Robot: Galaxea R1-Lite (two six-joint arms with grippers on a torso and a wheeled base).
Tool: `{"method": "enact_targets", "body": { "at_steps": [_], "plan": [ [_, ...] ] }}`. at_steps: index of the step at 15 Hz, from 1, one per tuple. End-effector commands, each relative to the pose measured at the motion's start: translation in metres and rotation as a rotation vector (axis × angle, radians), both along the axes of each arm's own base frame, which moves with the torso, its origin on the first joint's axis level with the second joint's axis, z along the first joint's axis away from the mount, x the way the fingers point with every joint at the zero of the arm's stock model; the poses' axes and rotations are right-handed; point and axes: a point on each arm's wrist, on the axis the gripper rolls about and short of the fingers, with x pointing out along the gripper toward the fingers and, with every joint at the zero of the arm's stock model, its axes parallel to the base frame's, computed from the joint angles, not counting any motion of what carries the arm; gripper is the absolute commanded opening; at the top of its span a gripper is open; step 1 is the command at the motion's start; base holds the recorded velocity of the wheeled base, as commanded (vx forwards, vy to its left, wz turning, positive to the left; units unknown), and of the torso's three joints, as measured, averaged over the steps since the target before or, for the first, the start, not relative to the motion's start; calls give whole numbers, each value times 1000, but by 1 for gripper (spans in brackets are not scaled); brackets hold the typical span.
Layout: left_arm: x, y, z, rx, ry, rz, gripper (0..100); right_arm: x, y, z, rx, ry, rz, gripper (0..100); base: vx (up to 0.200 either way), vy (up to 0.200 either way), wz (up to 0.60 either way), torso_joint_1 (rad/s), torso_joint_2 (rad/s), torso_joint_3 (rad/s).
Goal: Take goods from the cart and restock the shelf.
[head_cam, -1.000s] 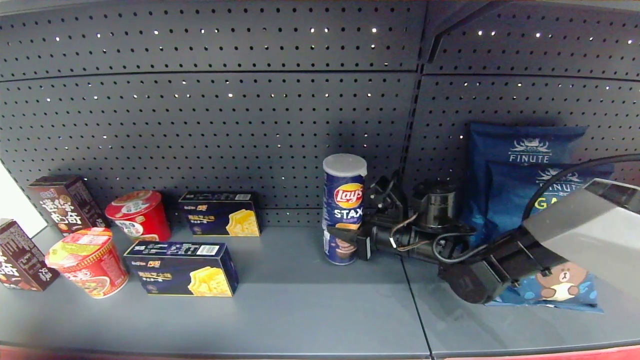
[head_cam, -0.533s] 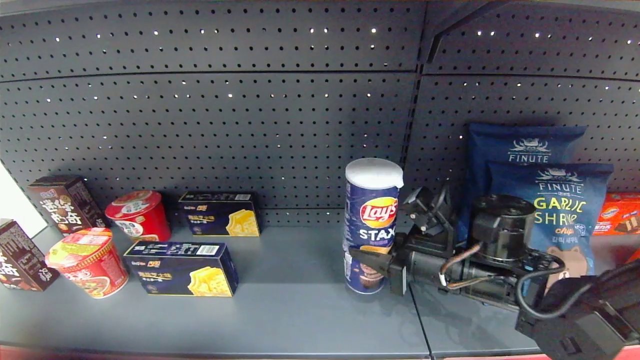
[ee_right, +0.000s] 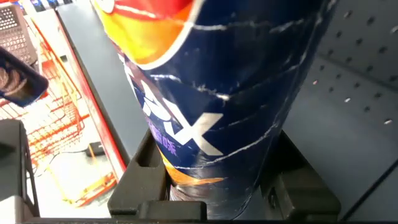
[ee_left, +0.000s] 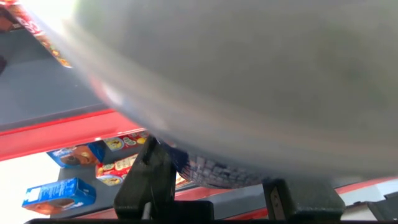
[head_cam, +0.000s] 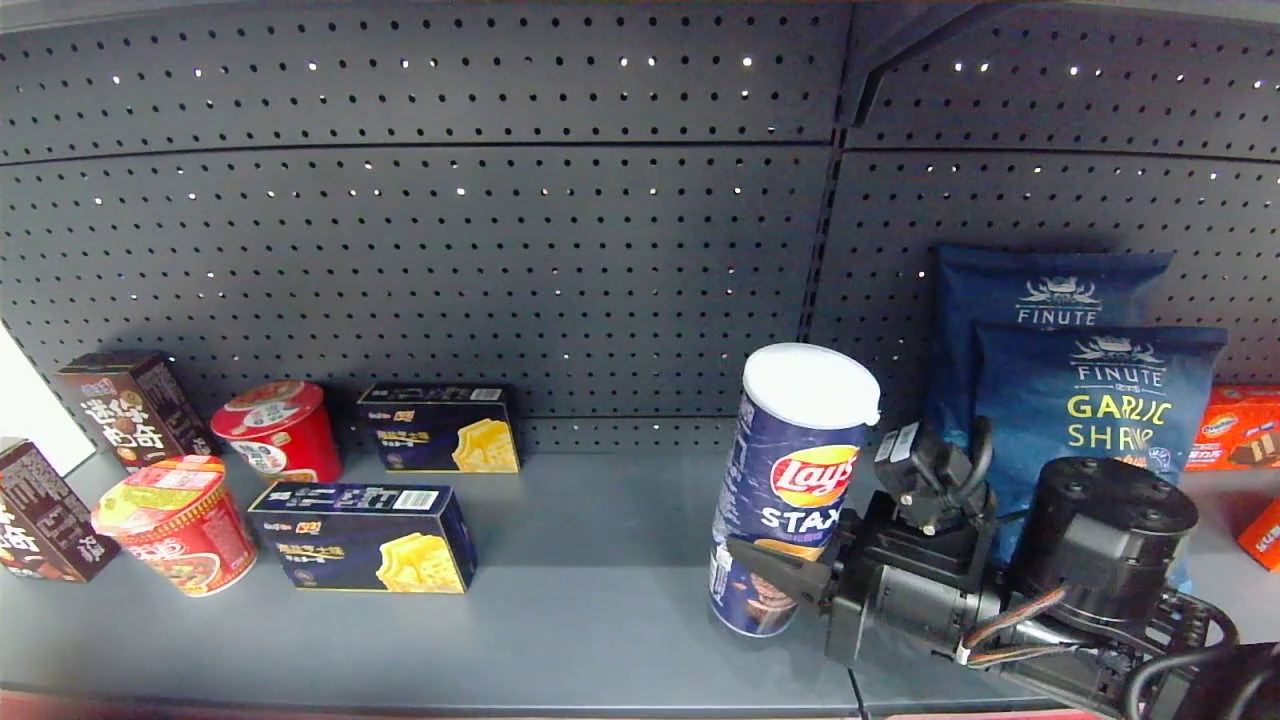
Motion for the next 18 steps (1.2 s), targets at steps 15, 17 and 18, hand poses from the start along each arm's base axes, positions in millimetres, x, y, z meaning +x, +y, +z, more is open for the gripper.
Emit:
{"method": "enact_targets", "body": {
  "at_steps": [15, 17, 18],
  "plan": [
    [0, 0, 0, -1, 1, 17, 0, 9, 6, -52, -73, 86, -4, 0, 0, 0, 0, 0, 0, 0],
    [0, 0, 0, -1, 1, 17, 0, 14, 10, -58, -60, 70, -3, 0, 0, 0, 0, 0, 0, 0],
    [0, 0, 0, -1, 1, 17, 0, 15, 11, -61, -53, 62, -1, 0, 0, 0, 0, 0, 0, 0]
  ]
}}
